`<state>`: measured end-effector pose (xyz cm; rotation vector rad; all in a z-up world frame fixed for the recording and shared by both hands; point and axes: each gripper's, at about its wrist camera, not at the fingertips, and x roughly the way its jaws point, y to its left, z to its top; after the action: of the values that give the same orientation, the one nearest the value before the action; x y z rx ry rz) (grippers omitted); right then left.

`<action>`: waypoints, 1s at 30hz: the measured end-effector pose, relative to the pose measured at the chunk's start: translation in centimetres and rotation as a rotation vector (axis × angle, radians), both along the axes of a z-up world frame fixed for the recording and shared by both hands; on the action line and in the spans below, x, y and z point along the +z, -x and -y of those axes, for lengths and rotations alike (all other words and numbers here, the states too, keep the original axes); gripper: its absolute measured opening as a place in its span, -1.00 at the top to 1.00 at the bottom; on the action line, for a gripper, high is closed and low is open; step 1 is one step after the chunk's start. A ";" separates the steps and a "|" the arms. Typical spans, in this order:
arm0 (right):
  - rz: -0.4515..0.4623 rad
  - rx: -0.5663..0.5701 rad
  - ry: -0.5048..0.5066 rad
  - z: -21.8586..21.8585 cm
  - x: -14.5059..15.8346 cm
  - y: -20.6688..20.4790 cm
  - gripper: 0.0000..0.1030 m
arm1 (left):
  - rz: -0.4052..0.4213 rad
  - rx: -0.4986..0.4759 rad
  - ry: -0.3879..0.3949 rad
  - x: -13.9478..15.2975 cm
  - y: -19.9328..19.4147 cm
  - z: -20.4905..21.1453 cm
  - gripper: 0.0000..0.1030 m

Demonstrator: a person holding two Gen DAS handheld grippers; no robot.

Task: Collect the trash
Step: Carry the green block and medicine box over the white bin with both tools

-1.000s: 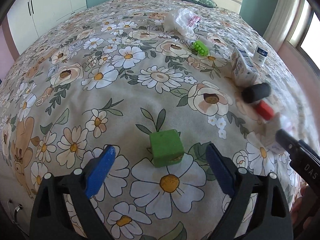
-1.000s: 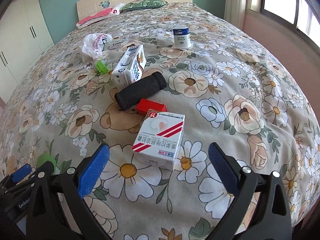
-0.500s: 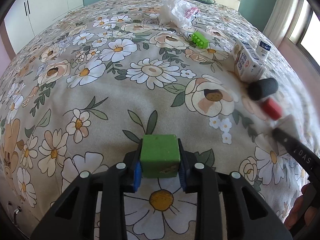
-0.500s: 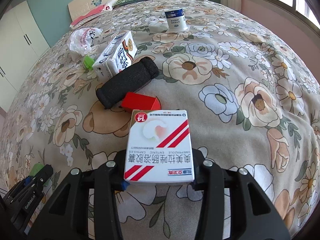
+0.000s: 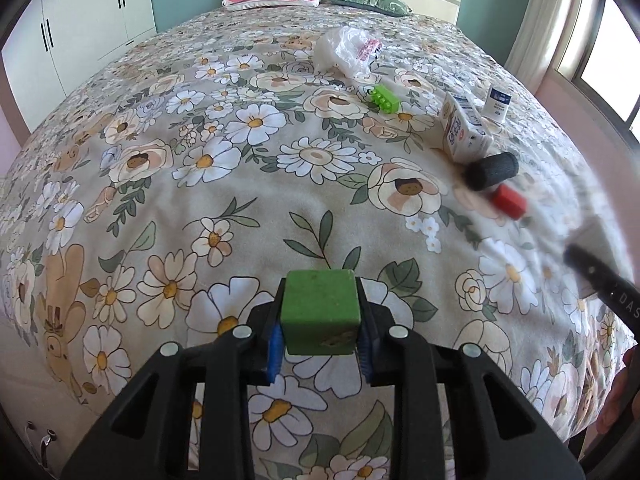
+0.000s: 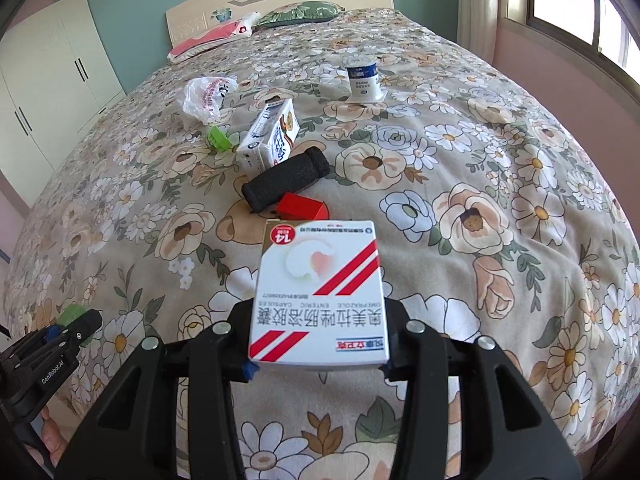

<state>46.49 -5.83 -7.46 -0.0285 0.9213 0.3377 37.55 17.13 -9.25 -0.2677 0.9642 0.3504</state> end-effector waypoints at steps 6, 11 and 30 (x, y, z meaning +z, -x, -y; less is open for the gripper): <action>0.089 0.068 -0.004 0.1 4.8 5.5 0.14 | 0.071 -0.004 -0.029 4.5 4.4 0.2 0.39; 0.158 0.130 -0.017 0.2 8.4 11.1 0.14 | 0.137 -0.021 -0.081 7.9 8.9 1.5 0.39; 0.281 0.329 0.000 2.4 12.7 29.8 0.14 | 0.252 -0.138 -0.199 12.1 24.3 7.4 0.39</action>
<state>16.71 -8.27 5.20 -0.2244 0.6357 0.6219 13.21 9.77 2.85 -0.0604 0.6899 0.2761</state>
